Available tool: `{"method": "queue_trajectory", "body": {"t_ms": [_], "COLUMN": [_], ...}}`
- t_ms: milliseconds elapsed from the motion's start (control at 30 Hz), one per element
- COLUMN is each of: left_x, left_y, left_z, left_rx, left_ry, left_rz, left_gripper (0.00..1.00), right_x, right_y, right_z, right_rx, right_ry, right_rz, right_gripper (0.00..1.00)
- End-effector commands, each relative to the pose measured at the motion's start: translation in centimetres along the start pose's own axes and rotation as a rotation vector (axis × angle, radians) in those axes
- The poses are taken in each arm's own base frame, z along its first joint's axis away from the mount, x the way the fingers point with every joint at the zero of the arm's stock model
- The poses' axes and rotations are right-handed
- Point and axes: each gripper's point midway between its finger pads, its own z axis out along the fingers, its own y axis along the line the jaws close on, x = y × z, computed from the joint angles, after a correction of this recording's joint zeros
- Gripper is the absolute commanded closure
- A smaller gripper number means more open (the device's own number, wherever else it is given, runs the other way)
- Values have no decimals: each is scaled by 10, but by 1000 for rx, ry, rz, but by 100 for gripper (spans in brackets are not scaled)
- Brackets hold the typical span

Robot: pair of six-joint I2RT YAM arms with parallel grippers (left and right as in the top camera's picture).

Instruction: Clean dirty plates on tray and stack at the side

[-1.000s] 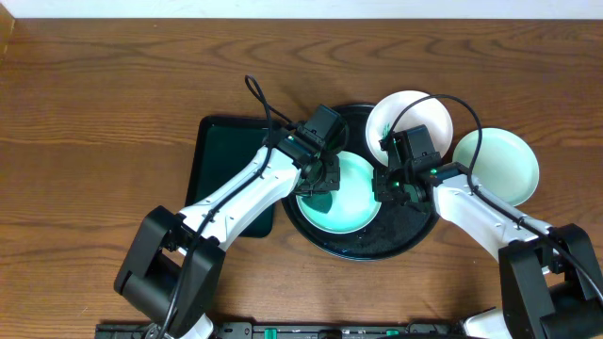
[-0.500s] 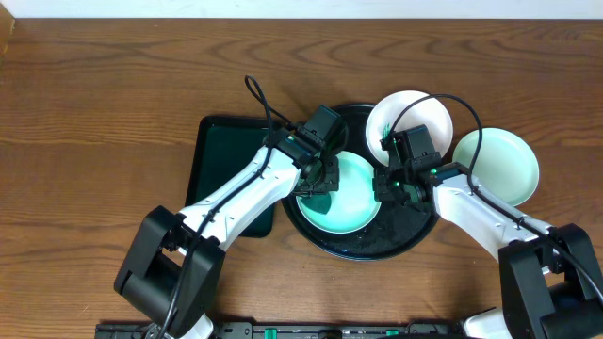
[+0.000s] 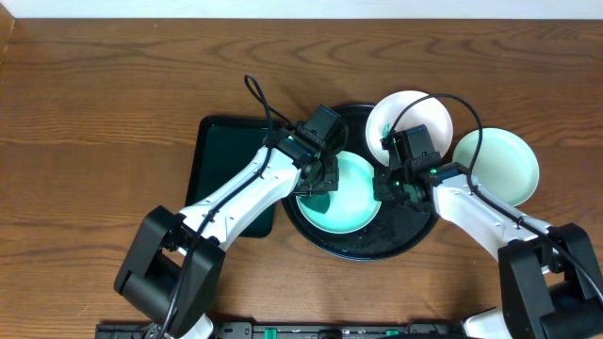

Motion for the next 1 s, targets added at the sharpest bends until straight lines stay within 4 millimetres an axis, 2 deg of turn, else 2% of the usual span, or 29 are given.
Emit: {"method": "queue_trajectory", "body": {"t_ms": [0,300,700,800,967], "left_x": [1,0,-14,-21,-22], "left_y": [4,4,-6,1,3], "left_z": [3,3,4,4,3], "left_rx": [-19,-20,19,-24,-32], "left_ry": [4,-1,-57,-98,-104], "left_rz": [-2,-1,4,-29,-32], "left_gripper": [92,93,93,93,92], "right_x": [1,-3,-1,-1,-1], "right_y": [0,-17,-18,-18,-17], "right_z": [4,-13,-13,-13,-13], "right_rx": [7,108,114,114,113], "right_ry": [6,-19,-10,-11,-11], "right_rz": [-1,43,47,47,47], "right_gripper": [99,99,99,99,99]}}
